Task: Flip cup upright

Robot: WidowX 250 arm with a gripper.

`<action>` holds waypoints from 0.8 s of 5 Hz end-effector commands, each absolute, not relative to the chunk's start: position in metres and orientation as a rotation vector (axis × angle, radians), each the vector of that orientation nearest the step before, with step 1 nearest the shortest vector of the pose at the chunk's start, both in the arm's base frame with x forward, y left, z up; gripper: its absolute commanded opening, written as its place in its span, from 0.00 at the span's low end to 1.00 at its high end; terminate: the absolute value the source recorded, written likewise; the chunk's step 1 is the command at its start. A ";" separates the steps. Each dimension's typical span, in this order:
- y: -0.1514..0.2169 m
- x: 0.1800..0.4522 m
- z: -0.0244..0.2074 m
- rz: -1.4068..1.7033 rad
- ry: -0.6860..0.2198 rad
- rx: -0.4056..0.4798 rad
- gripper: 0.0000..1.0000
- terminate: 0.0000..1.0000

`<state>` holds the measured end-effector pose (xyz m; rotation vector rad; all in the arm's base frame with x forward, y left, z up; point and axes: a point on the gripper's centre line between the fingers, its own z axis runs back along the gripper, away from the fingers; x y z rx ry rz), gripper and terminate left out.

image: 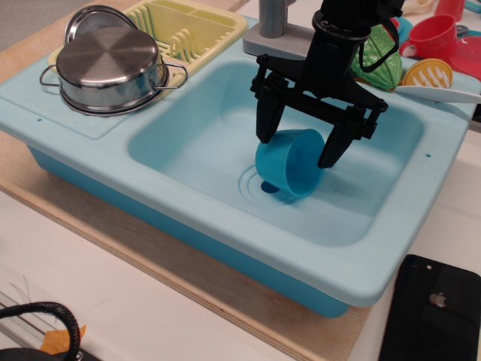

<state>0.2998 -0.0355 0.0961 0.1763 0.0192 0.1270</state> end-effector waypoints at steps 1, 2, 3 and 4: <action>-0.023 0.304 0.097 0.138 -0.010 0.143 1.00 0.00; -0.019 0.307 0.093 0.141 -0.006 0.138 0.00 0.00; -0.017 0.307 0.090 0.148 -0.002 0.128 0.00 0.00; -0.018 0.307 0.100 0.164 -0.012 0.141 0.00 0.00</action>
